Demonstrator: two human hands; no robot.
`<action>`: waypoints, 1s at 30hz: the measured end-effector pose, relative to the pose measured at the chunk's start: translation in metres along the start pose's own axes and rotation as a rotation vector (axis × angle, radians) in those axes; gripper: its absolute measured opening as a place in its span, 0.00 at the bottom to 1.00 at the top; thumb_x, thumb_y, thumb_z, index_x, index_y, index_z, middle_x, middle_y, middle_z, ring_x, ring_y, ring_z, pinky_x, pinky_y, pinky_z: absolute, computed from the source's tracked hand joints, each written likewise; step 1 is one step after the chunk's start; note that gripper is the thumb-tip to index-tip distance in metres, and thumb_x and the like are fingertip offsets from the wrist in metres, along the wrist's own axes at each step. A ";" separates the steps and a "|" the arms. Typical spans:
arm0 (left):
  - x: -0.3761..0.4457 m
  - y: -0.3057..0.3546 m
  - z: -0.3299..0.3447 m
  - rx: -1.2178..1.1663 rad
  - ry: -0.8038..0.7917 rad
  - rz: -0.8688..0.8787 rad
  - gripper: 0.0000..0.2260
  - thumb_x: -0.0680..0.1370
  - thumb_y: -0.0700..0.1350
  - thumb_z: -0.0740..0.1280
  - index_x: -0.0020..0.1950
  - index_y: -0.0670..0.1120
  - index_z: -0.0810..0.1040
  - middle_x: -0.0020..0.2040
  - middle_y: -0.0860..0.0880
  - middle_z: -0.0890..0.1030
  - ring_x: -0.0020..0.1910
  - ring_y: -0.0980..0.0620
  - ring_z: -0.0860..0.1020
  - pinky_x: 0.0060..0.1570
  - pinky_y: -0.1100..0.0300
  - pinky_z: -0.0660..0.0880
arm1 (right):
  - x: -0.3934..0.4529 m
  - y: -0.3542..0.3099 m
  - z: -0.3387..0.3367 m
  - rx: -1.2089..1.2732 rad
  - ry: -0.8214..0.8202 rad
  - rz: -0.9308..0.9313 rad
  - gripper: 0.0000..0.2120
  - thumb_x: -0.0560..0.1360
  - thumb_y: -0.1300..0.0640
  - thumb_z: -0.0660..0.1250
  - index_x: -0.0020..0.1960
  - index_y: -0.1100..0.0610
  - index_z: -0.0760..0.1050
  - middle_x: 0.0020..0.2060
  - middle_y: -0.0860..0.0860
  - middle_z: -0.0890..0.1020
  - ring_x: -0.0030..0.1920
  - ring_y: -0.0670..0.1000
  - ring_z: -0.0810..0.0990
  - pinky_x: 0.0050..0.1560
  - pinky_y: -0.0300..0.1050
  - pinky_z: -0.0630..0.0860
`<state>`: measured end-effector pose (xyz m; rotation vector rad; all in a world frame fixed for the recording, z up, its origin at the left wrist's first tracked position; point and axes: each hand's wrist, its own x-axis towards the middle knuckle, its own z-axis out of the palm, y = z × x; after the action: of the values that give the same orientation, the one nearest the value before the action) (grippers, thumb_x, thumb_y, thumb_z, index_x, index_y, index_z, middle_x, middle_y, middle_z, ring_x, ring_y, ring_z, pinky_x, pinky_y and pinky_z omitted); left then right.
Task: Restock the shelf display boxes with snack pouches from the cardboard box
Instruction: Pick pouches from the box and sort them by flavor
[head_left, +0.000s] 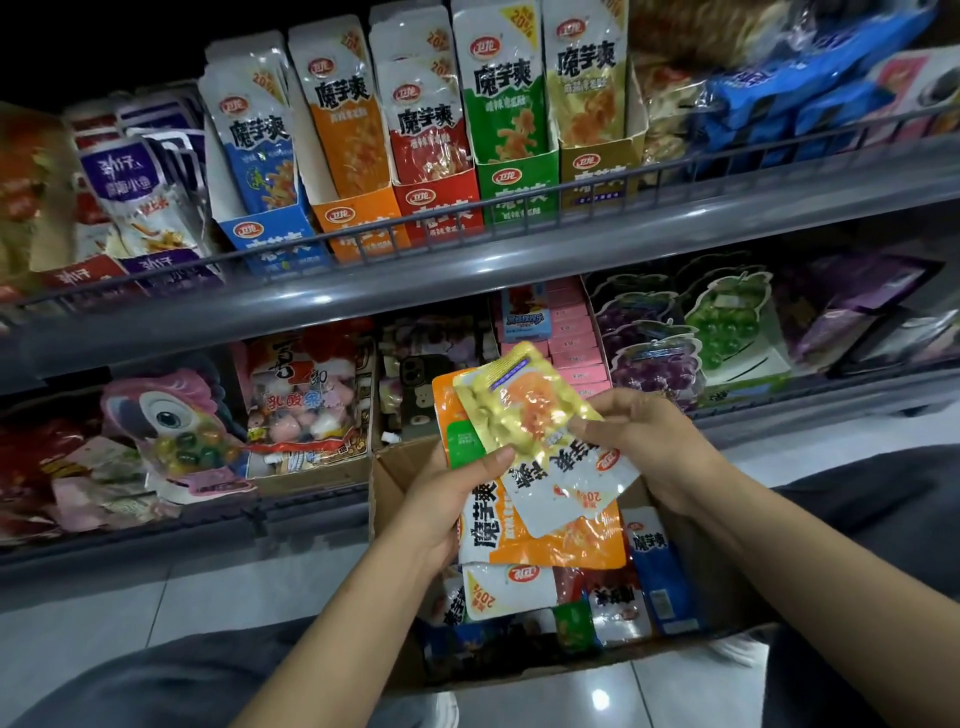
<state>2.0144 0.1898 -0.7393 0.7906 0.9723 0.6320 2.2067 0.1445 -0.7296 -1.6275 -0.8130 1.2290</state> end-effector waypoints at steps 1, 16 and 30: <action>0.001 -0.001 0.001 -0.010 0.025 0.001 0.20 0.65 0.38 0.71 0.56 0.45 0.75 0.50 0.41 0.83 0.47 0.41 0.81 0.54 0.42 0.76 | 0.002 0.000 -0.003 -0.006 0.084 -0.032 0.06 0.71 0.59 0.73 0.44 0.57 0.77 0.39 0.54 0.81 0.38 0.51 0.79 0.44 0.47 0.73; 0.000 -0.007 0.012 -0.057 0.109 0.079 0.21 0.69 0.40 0.72 0.61 0.45 0.75 0.51 0.43 0.84 0.49 0.43 0.83 0.50 0.47 0.78 | -0.022 0.011 0.035 -0.113 0.013 -0.351 0.15 0.77 0.46 0.61 0.58 0.48 0.80 0.52 0.37 0.81 0.57 0.36 0.76 0.56 0.32 0.70; -0.001 0.002 0.008 0.078 0.024 0.140 0.12 0.73 0.35 0.69 0.51 0.49 0.77 0.40 0.51 0.85 0.38 0.52 0.83 0.41 0.55 0.78 | -0.010 -0.006 0.021 -0.051 -0.026 -0.121 0.21 0.72 0.60 0.72 0.64 0.57 0.73 0.55 0.55 0.79 0.53 0.54 0.80 0.51 0.46 0.78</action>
<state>2.0209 0.1877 -0.7349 0.9282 0.9742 0.7290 2.1842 0.1436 -0.7218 -1.5823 -0.9517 1.1544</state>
